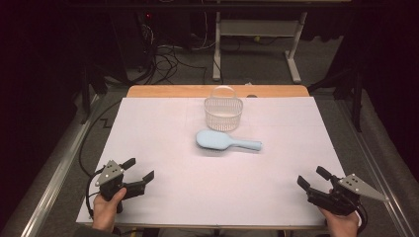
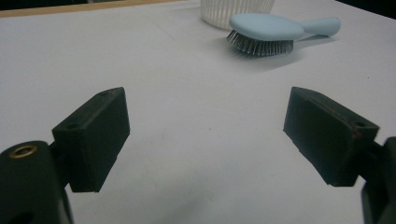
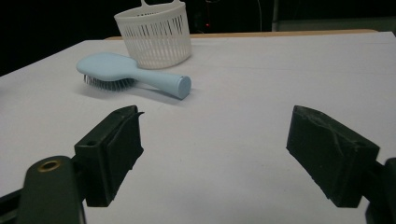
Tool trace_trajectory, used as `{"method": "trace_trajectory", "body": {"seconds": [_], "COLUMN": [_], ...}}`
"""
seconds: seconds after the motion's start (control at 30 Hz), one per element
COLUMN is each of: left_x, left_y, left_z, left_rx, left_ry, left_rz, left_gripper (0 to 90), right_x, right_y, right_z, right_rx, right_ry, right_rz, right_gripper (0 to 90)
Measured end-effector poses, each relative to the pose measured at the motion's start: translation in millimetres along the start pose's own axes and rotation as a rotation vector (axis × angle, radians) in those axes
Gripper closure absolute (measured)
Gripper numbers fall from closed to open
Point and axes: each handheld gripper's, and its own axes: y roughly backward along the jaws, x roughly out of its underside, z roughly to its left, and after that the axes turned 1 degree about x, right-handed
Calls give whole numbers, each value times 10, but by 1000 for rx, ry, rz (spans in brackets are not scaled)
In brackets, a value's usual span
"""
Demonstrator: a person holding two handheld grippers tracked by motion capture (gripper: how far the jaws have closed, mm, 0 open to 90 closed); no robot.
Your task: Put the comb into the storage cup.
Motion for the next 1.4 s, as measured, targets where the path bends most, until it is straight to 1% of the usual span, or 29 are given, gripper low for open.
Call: {"method": "trace_trajectory", "body": {"seconds": [0.8,1.13,1.27,1.4], "left_x": [-4,-4,-3,-4], "left_y": [-15,-13,-11,-14], "left_z": [-9,-8,-3,-4], "left_rx": [-1,-7,-13,-11], "left_ry": [-3,-3,1,0], "left_rz": [1,0,-2,-1], "left_gripper": [154,155,154,155], "right_x": [-17,-45,-54,-63], "right_y": [2,-55,-69,-92], "right_z": [20,48,42,61], "right_rx": [-11,-29,-32,-35], "right_ry": [-2,11,-2,9], "right_rz": [-19,-18,-19,-19], "right_gripper": [187,190,190,191]}}
